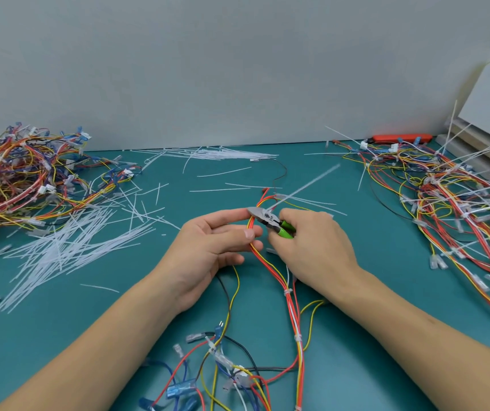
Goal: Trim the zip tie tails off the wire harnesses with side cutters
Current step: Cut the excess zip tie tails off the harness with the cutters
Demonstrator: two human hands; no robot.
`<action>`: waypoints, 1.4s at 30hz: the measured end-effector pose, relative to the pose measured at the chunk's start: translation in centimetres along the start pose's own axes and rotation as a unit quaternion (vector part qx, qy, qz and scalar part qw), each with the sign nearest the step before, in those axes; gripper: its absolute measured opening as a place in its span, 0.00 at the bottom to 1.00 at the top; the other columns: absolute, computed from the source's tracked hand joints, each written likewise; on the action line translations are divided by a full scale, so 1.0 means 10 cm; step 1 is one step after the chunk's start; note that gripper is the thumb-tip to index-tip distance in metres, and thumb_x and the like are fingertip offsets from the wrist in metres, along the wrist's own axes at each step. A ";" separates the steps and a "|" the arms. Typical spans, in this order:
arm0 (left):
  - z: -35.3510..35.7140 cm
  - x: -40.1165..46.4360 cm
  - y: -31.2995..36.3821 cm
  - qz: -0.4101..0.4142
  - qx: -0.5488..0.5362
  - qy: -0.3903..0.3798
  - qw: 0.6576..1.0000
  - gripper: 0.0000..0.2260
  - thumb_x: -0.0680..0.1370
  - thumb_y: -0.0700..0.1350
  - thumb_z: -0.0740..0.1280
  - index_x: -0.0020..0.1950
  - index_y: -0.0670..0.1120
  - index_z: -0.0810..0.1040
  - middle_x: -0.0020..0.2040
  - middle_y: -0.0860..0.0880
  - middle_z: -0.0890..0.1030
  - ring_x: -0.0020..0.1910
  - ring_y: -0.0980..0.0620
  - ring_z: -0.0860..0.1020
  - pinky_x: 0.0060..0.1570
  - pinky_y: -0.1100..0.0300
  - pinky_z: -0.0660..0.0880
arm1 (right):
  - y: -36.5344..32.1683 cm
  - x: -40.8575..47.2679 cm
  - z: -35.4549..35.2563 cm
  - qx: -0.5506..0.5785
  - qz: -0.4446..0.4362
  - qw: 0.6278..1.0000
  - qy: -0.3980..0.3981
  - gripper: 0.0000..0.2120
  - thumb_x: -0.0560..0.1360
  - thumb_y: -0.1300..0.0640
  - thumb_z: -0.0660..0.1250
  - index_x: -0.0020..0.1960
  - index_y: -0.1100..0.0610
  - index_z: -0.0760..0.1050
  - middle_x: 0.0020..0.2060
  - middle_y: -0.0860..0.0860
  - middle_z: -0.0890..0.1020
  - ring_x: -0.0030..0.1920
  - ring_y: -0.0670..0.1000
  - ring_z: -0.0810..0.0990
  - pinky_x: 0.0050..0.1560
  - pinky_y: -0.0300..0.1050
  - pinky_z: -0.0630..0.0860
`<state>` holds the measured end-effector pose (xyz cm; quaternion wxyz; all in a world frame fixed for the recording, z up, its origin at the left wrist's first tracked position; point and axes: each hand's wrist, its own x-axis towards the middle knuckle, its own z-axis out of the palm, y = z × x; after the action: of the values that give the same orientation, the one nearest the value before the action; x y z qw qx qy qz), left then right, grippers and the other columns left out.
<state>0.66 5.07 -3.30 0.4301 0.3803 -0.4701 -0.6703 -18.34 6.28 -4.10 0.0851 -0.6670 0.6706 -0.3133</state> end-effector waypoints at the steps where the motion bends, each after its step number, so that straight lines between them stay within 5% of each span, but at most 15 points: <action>1: 0.00 0.00 0.00 0.000 0.000 -0.001 1.000 0.16 0.76 0.37 0.73 0.64 0.45 0.81 0.55 0.42 0.87 0.47 0.48 0.86 0.34 0.65 0.77 | 0.00 0.00 0.00 0.001 0.003 1.000 0.003 0.09 0.72 0.49 0.66 0.36 0.45 0.68 0.25 0.49 0.72 0.30 0.47 0.72 0.28 0.44 0.61; 6: 0.00 0.00 0.00 -0.001 0.000 0.001 1.000 0.15 0.76 0.37 0.72 0.63 0.45 0.81 0.55 0.42 0.87 0.47 0.49 0.86 0.34 0.65 0.77 | 0.03 0.01 -0.01 0.017 -0.011 1.000 -0.011 0.09 0.73 0.47 0.68 0.38 0.49 0.74 0.29 0.46 0.75 0.37 0.53 0.75 0.38 0.49 0.74; 8: 0.00 0.00 0.00 -0.002 0.002 0.001 1.000 0.15 0.76 0.37 0.72 0.63 0.44 0.81 0.55 0.42 0.87 0.47 0.49 0.86 0.34 0.66 0.77 | 0.02 0.02 -0.03 0.011 -0.027 0.999 -0.026 0.06 0.74 0.45 0.68 0.44 0.46 0.78 0.34 0.44 0.78 0.44 0.53 0.75 0.49 0.51 0.75; 12: 0.00 0.01 0.00 -0.003 0.003 -0.002 1.000 0.15 0.76 0.37 0.72 0.63 0.43 0.81 0.55 0.41 0.86 0.46 0.49 0.86 0.33 0.66 0.76 | -0.01 0.01 -0.08 0.010 -0.026 0.998 -0.051 0.16 0.73 0.39 0.69 0.58 0.44 0.79 0.50 0.41 0.82 0.57 0.50 0.76 0.64 0.54 0.72; 23: 0.01 -0.01 0.01 -0.007 0.007 0.005 1.000 0.16 0.77 0.37 0.72 0.64 0.43 0.80 0.54 0.42 0.87 0.47 0.49 0.86 0.34 0.66 0.77 | 0.08 -0.03 -0.22 -0.060 0.006 0.992 -0.112 0.31 0.74 0.39 0.67 0.74 0.46 0.65 0.69 0.46 0.72 0.72 0.52 0.64 0.71 0.50 0.65; 29: 0.01 -0.01 0.01 -0.009 0.007 0.005 1.000 0.16 0.77 0.37 0.72 0.64 0.44 0.80 0.55 0.42 0.87 0.48 0.48 0.86 0.34 0.66 0.77 | 0.11 -0.06 -0.21 -0.075 0.027 0.989 -0.122 0.30 0.76 0.33 0.65 0.73 0.47 0.67 0.65 0.47 0.73 0.72 0.52 0.65 0.66 0.51 0.68; 34: -0.01 -0.01 0.01 -0.007 -0.009 0.006 1.000 0.15 0.76 0.37 0.73 0.63 0.45 0.82 0.55 0.42 0.86 0.48 0.48 0.86 0.35 0.65 0.78 | 0.08 -0.07 -0.17 -0.073 0.006 0.994 -0.085 0.27 0.75 0.31 0.64 0.67 0.46 0.73 0.53 0.48 0.73 0.62 0.53 0.67 0.58 0.46 0.66; 42: 0.01 0.00 0.03 0.001 -0.047 0.022 0.999 0.21 0.69 0.42 0.76 0.62 0.46 0.82 0.56 0.43 0.86 0.47 0.50 0.86 0.34 0.64 0.78 | 0.03 -0.09 -0.11 -0.054 -0.004 0.998 -0.040 0.26 0.76 0.31 0.61 0.67 0.44 0.73 0.52 0.48 0.72 0.63 0.54 0.67 0.64 0.52 0.71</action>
<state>0.68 5.03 -2.98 0.4581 0.3737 -0.4288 -0.6831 -19.09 7.42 -3.63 0.0746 -0.6855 0.6799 -0.2497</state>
